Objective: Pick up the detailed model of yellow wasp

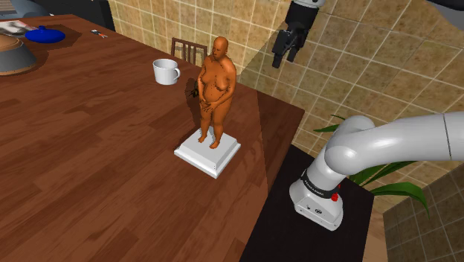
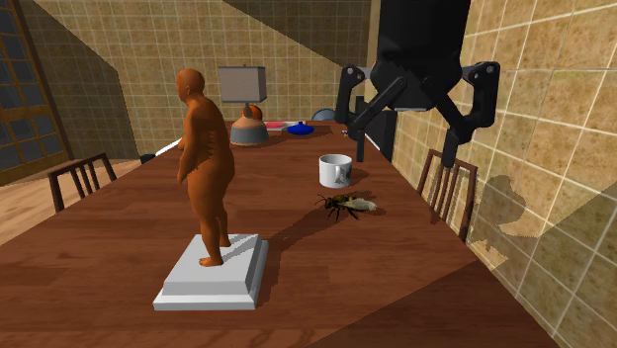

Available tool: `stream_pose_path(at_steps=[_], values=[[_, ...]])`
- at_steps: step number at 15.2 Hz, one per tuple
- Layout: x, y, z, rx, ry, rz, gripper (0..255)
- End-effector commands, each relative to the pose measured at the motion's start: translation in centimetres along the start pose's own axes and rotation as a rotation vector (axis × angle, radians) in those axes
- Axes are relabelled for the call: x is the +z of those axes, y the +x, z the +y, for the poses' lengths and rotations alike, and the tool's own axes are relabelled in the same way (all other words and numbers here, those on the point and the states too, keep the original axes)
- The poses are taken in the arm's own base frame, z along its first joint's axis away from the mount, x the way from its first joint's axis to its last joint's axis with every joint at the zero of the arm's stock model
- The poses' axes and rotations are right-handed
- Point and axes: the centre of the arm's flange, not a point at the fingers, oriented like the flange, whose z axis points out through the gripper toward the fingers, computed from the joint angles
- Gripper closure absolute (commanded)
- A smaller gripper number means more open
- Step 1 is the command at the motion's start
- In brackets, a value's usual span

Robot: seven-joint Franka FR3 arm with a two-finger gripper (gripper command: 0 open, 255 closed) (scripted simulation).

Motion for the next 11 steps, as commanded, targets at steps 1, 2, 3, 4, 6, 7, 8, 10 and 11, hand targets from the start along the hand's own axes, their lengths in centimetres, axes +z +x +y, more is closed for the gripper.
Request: stream_pose_path(at_steps=[1,2,3,4,6,7,8,10,11], values=[[0.0,0.0,0.0,0.000,0.000,0.000,0],[0.7,1.0,0.4,-0.041,0.003,0.001,0],[1.4,2.1,0.8,-0.081,0.005,0.001,0],[2.1,3.2,1.2,-0.122,0.008,0.002,0],[3.5,5.3,1.7,-0.203,0.014,0.003,0],[4.2,6.4,1.9,-0.243,0.016,0.003,0],[5.0,7.6,2.0,-0.284,0.019,0.004,0],[6.4,9.8,2.2,-0.365,0.024,0.005,0],[7.1,10.9,2.2,-0.406,0.027,0.005,0]])
